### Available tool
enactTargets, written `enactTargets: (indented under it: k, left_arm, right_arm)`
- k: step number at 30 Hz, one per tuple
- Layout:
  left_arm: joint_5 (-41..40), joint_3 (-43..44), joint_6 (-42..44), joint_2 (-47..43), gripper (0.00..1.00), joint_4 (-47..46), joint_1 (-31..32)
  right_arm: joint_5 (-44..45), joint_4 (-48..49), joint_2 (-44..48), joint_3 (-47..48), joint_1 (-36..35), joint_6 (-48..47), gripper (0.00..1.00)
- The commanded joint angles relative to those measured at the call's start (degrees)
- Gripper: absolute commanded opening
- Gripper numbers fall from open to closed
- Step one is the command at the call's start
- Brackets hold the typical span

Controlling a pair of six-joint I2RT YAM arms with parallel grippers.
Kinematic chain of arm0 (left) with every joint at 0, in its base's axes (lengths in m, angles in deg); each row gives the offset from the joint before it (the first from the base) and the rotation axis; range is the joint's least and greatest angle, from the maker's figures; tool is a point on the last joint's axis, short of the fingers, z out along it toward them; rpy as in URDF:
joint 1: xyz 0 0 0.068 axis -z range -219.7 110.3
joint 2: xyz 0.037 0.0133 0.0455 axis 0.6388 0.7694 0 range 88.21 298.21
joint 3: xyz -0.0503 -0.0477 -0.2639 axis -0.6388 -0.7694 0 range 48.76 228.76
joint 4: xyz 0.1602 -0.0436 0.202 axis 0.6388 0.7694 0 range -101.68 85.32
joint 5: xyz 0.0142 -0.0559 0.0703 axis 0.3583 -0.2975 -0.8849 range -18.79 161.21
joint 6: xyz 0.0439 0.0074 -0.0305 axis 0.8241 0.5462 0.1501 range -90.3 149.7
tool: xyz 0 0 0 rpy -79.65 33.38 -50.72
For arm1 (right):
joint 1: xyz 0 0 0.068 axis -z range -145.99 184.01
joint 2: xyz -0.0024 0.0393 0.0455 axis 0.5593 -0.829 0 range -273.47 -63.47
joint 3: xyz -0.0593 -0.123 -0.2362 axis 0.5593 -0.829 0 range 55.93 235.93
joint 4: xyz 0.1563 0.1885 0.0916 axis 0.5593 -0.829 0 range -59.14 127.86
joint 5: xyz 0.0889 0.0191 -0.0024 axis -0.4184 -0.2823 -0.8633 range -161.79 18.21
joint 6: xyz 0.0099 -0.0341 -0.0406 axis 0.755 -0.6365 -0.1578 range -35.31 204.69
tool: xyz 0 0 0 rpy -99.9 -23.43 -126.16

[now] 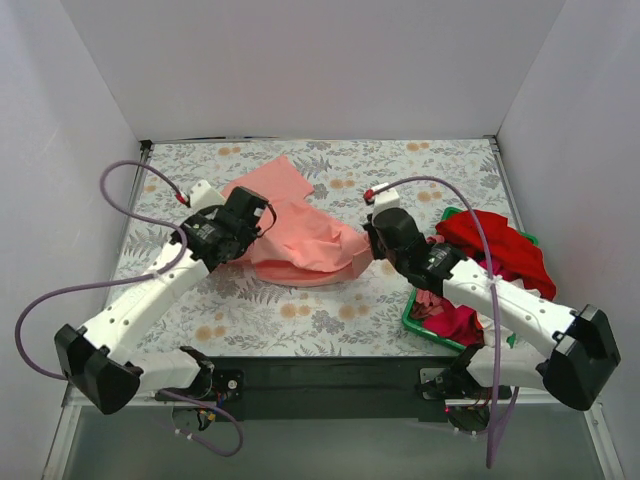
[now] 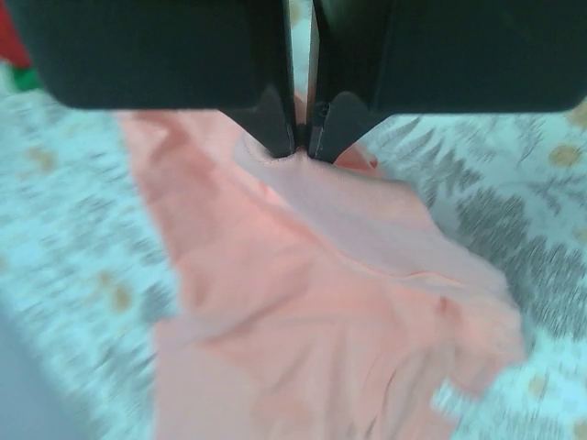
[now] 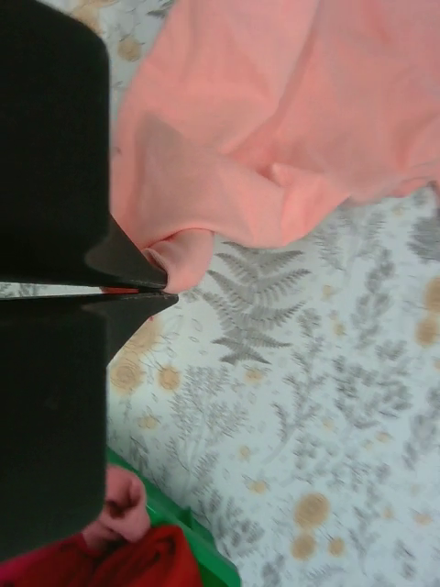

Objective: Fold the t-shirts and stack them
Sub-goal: Flatten the tshirt out

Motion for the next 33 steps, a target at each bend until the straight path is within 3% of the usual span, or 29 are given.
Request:
enactTargets:
  k: [1,7,12,18,22,29,33]
  left_arm:
    - [-15.30,10.76,2.34,-3.70,0.00,1.56,-0.44]
    - [-19.01,21.67,21.30,-12.39,0.00,-14.16,-0.44]
    - [-12.26,26.75,32.85,-18.64,0.00,-28.57,-0.52]
    - [-1.80,39.77,38.92,-16.01,0.00,-30.19,-0.44]
    - [3.49,50.93,42.87,-10.48,0.00,-29.66,-0.52]
    - [-2.47,57.72,50.87,-1.08,0.00,-34.48,-0.44]
    - [-9.93,54.91,55.09,4.98,0.00,-39.74,-0.52]
  right_arm:
    - [6.87,0.36,3.85,8.20,-0.17,-6.38,0.01]
    - [5.22,-1.12,9.82,18.55,-0.17,-13.07,0.01]
    - [-3.22,-3.15,14.23,26.74,-0.08,-15.18,0.01]
    - [-18.31,-10.09,14.77,43.08,-0.17,-14.75,0.01]
    - [-23.35,-13.43,12.74,50.91,-0.17,-14.92,0.01]
    - [-16.95,-13.87,6.86,56.72,-0.17,-18.42,0.01]
    - [-3.44,-12.56,0.72,56.55,0.00,-22.46,0.01]
